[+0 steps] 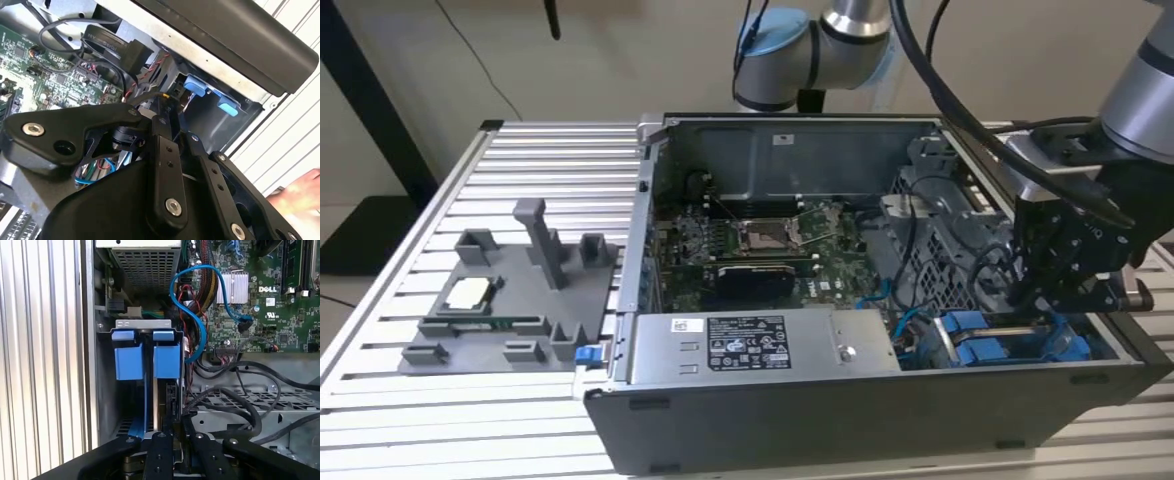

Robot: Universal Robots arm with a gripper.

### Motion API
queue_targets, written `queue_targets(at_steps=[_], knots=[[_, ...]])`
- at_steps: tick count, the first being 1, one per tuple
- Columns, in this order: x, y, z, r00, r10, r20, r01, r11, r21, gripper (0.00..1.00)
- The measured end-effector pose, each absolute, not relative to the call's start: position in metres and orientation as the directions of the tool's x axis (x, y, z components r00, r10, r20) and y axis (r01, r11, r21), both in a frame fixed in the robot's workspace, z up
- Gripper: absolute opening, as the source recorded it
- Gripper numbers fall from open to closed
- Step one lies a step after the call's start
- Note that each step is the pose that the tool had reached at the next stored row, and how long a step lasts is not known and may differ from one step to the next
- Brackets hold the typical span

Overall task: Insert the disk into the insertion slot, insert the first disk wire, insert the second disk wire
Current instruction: 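Insert the first disk wire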

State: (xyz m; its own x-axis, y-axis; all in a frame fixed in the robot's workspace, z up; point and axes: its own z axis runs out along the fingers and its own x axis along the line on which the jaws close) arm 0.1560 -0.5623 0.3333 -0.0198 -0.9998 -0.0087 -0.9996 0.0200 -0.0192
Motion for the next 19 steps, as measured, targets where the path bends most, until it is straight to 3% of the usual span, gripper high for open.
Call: queue_targets(at_steps=[2,4,19], knots=[[0.156,-0.562,0.332,-0.020,-1.000,-0.009,-1.000,0.020,-0.019,0.20],[0.156,-0.562,0.333,-0.020,-1.000,-0.009,-1.000,0.020,-0.019,0.33],[0.157,-0.560,0.381,-0.020,-1.000,-0.010,-1.000,0.020,-0.019,0.33]])
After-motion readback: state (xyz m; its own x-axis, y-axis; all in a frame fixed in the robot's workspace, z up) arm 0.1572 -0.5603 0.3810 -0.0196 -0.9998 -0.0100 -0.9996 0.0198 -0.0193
